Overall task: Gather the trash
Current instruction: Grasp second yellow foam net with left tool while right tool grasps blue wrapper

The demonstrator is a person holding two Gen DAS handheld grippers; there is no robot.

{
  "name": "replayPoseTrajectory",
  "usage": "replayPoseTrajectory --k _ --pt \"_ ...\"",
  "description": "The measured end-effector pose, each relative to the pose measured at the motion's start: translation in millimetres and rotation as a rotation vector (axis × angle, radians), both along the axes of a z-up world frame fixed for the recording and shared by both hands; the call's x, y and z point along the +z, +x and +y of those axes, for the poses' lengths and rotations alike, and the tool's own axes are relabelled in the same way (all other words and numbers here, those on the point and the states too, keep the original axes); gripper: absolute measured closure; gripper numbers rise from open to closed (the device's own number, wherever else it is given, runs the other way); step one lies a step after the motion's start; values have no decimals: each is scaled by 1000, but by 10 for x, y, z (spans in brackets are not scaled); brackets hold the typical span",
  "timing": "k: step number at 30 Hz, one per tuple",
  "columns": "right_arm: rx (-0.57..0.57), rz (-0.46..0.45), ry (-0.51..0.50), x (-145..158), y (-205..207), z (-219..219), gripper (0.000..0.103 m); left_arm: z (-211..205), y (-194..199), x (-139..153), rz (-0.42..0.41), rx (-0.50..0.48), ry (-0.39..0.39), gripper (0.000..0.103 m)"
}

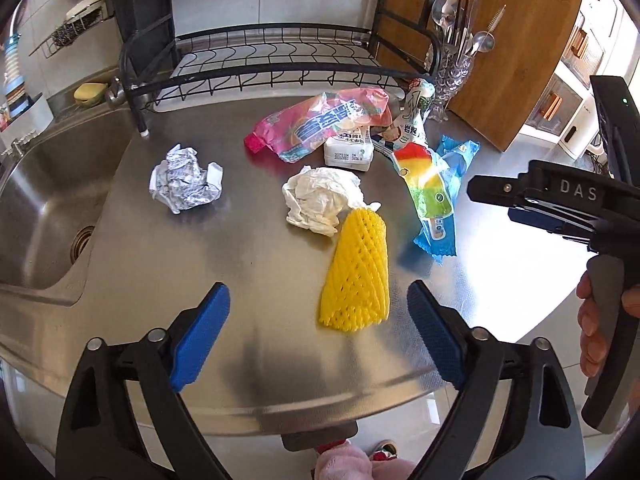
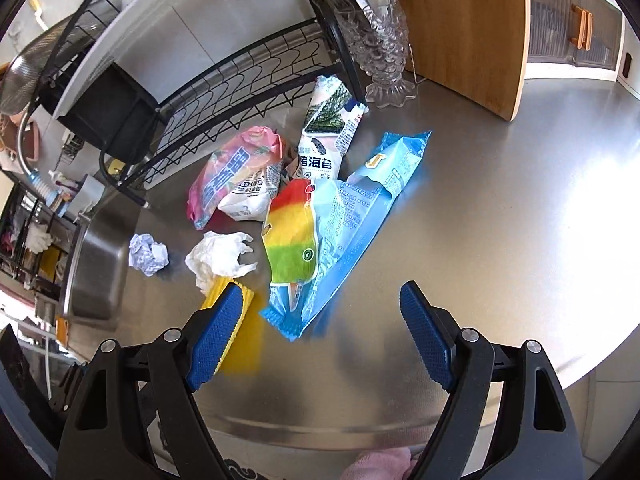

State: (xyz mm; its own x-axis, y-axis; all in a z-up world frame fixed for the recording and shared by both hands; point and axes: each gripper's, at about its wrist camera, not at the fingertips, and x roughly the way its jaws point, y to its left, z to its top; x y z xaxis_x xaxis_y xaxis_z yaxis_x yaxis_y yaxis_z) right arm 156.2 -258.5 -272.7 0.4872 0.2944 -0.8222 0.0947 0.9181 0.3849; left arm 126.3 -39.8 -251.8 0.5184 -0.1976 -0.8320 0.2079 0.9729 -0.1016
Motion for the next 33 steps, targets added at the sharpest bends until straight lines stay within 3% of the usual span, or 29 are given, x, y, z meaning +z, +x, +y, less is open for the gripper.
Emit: replayPoseTrajectory --k 8,14,17,20,22,25,28,33 --pt "-26 26 -86 -216 268 229 28 -168 253 -298 53 -83 2 28" --pt "-29 62 -113 -385 325 264 35 -179 329 -421 85 -103 -9 40" --pt "-16 59 -140 -431 323 304 45 -185 347 -477 92 -116 -8 47" --pt "-8 58 -162 -432 335 333 64 -207 345 -475 87 -130 2 62" --pt "-2 60 -165 -436 330 336 82 -227 346 -463 94 -145 -7 72" --pt "3 48 -173 -421 306 339 92 -261 321 -453 92 -163 -4 80" --pt "2 43 -141 -394 280 303 97 -243 290 -418 79 -157 -14 91" --pt "2 29 -112 -329 134 242 98 -221 204 -351 72 -136 -23 94"
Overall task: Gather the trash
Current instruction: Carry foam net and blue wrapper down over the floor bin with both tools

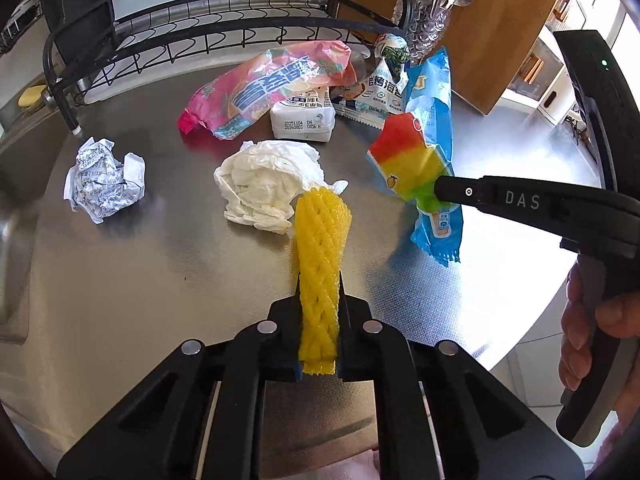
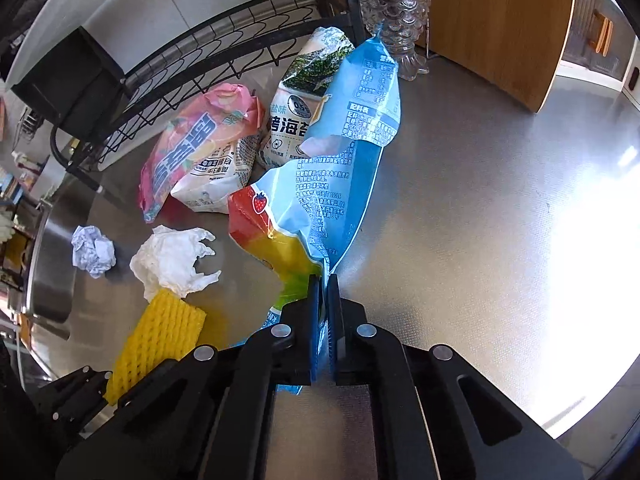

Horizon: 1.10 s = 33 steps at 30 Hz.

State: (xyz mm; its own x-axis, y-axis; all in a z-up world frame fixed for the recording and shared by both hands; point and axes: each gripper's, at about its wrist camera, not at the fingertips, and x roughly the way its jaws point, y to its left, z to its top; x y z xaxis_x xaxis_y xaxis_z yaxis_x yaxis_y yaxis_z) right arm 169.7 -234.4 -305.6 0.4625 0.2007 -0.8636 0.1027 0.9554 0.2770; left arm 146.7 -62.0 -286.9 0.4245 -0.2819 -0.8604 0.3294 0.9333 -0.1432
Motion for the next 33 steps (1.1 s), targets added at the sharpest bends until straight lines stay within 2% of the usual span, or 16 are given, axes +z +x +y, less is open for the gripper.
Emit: replayPoseTrajectory --k 4,13,21,27,33 --pt "15 -28 10 87 -225 -72 98 7 -200 91 -9 21 -10 94" --pt "34 -69 37 294 -794 -262 98 -38 -851 283 -28 87 34 94" --pt "127 -86 72 360 -1496 -202 98 160 -1543 252 0 181 9 91" --pt "227 -52 97 215 -2039 11 98 393 -1985 71 28 252 32 89" --pt "296 44 98 -191 -2361 259 98 620 -2250 -271 100 305 28 89"
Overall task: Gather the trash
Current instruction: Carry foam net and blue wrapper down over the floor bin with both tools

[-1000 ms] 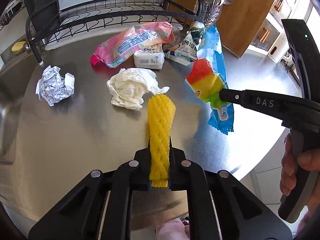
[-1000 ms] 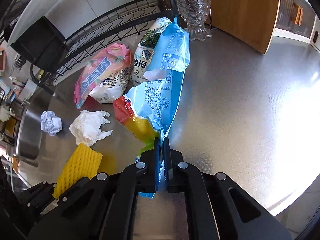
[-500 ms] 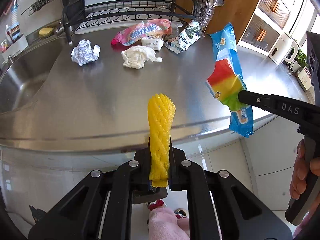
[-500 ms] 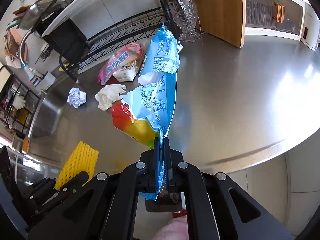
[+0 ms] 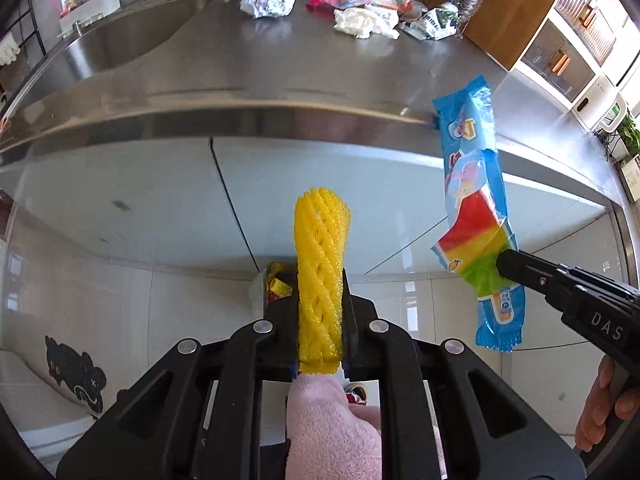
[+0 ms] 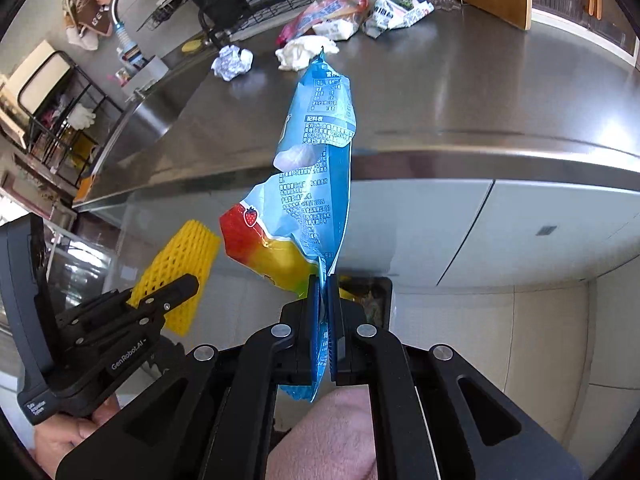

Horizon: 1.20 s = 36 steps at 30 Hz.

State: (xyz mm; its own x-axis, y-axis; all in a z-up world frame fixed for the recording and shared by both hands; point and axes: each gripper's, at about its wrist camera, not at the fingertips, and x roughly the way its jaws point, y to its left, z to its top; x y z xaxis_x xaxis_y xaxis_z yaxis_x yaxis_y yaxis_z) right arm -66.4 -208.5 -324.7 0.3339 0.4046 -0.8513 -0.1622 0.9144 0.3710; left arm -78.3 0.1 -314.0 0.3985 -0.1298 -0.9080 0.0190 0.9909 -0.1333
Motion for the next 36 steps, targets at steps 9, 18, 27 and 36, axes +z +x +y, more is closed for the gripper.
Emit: replayPoseTrajectory --k 9,18,27,36 --pt "28 113 -47 -745 -126 209 98 134 -81 -665 81 -7 -10 92" --pt "38 226 -71 -1648 -37 435 98 193 34 -1499 172 -21 -36 93" --pt "5 301 -70 -2448 190 564 98 270 211 -2217 224 -36 -63 93" --pt "-33 386 -28 -2920 335 673 98 196 372 -2664 277 -72 -73 93"
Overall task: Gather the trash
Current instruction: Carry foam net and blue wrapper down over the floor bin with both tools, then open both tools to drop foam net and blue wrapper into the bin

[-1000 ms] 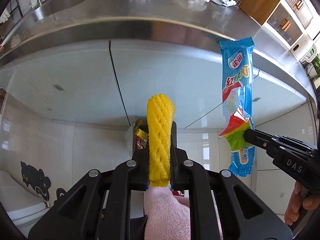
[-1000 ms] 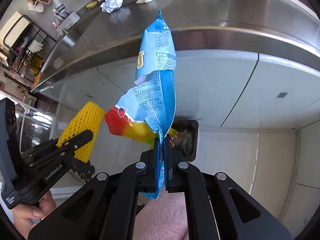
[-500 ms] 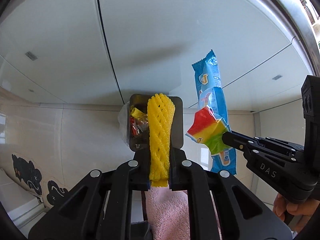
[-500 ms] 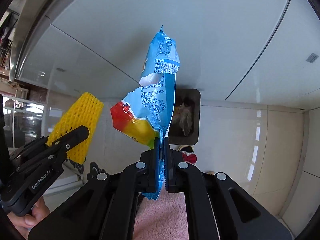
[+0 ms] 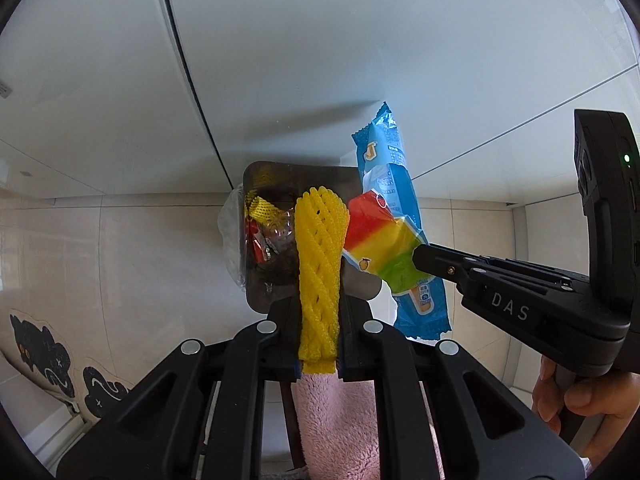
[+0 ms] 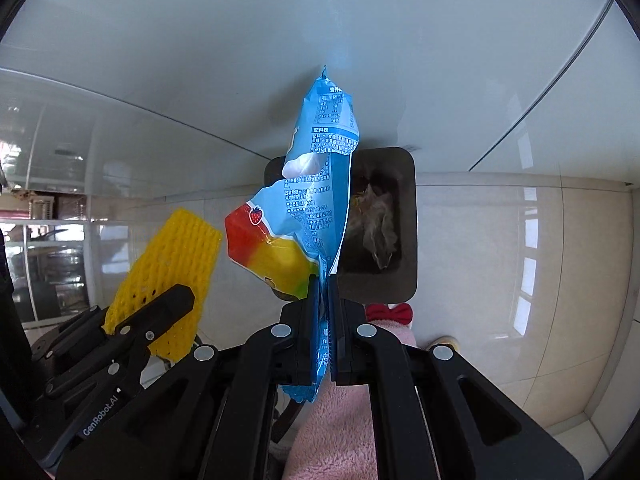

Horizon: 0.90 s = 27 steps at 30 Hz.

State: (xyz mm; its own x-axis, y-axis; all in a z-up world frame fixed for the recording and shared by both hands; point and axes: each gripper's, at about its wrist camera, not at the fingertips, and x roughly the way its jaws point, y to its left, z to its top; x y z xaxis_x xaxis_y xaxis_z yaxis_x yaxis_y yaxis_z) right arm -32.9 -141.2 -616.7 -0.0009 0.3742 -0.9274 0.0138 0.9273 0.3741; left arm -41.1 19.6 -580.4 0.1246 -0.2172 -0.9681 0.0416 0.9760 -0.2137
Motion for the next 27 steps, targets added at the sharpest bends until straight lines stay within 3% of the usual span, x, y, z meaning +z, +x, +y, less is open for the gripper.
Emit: replayPoseTrajectory --k 4,11,13,15,17,19,27 --pt "-50 28 27 -59 52 -17 94 -89 53 27 2 -9 -1 93" --pt "-38 9 22 59 149 27 91 -177 41 117 -6 -21 -6 87" --pt "-49 3 29 87 179 16 71 -164 32 132 -12 -18 -7 79" --pt "-59 -5 37 139 193 13 58 -156 19 174 -20 -16 -10 71" --pt "-60 -16 27 182 196 -7 58 -112 18 211 -27 -16 -7 62" --pt "-71 -24 31 222 218 -34 44 -104 2 271 -37 -12 -1 52" --pt "-95 -46 17 527 184 -168 30 -135 -153 698 -76 -15 27 28"
